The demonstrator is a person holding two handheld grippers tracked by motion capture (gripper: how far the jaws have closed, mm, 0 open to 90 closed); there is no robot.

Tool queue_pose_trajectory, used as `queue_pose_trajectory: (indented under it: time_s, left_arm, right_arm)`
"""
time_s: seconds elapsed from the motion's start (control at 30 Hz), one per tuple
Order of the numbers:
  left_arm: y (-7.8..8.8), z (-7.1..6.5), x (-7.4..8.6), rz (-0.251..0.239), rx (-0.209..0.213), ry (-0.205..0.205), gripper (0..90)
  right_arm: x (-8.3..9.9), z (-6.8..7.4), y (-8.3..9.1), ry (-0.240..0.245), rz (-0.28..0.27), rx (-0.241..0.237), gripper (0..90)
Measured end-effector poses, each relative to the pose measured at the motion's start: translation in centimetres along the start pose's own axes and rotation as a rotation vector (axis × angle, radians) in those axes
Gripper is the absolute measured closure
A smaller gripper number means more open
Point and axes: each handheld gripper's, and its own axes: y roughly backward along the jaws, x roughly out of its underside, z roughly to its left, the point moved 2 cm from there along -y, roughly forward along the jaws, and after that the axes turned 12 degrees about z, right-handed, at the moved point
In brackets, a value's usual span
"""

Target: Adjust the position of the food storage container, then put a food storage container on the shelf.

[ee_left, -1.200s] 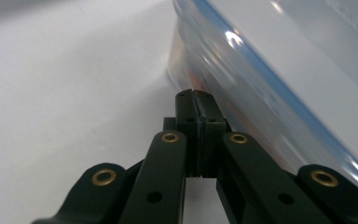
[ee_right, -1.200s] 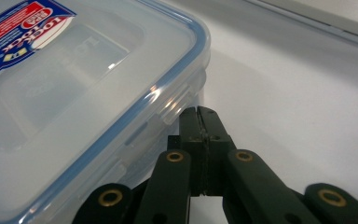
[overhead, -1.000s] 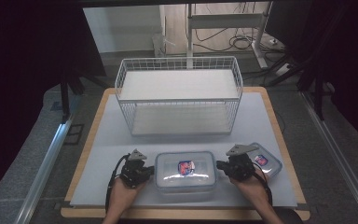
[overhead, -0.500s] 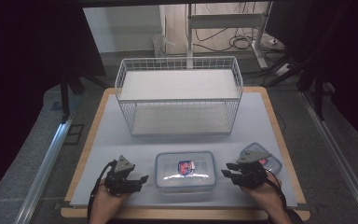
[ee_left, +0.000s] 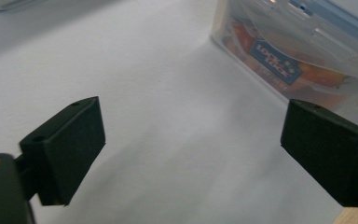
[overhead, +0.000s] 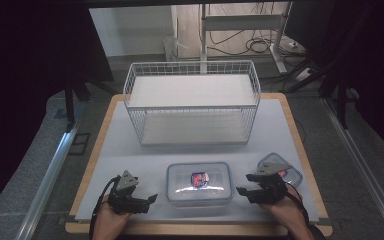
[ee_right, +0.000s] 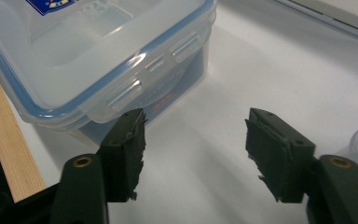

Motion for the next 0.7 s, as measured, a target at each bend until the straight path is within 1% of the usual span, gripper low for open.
queue_pose_trajectory:
  time_s: [0.07,0.13,0.27,0.37,0.47,0.57,0.67,0.7]
  left_arm:
    - [-0.13,-0.02,0.01,0.003,0.0,-0.005,4.9]
    - [-0.12,0.02,-0.03,-0.005,-0.002,-0.003,4.3]
    - [0.15,0.39,0.02,-0.041,-0.001,0.021,3.4]
    - [0.23,0.7,0.11,-0.059,0.009,0.036,3.0]
    - [0.19,0.82,0.16,-0.049,0.011,0.04,3.0]
    - [0.34,0.71,0.0,-0.039,0.004,0.029,3.3]
    - [0.47,0.6,-0.16,-0.04,0.009,0.029,3.4]
    - [0.7,0.52,-0.34,-0.038,0.016,0.034,3.5]
  right_arm:
    - [0.08,-0.11,-0.1,-0.002,0.005,-0.005,36.7]
    - [0.14,-0.25,-0.21,-0.001,0.003,-0.005,36.1]
    - [0.17,-0.27,-0.26,-0.003,-0.001,-0.011,33.9]
    - [0.09,-0.2,-0.23,-0.003,-0.006,-0.017,31.8]
    - [0.05,-0.17,-0.21,-0.006,-0.008,-0.024,30.3]
    - [0.01,-0.17,-0.12,-0.01,-0.009,-0.023,28.4]
    - [-0.09,-0.19,0.1,-0.015,-0.019,-0.027,26.3]
    - [-0.13,-0.19,0.22,-0.016,-0.024,-0.029,25.3]
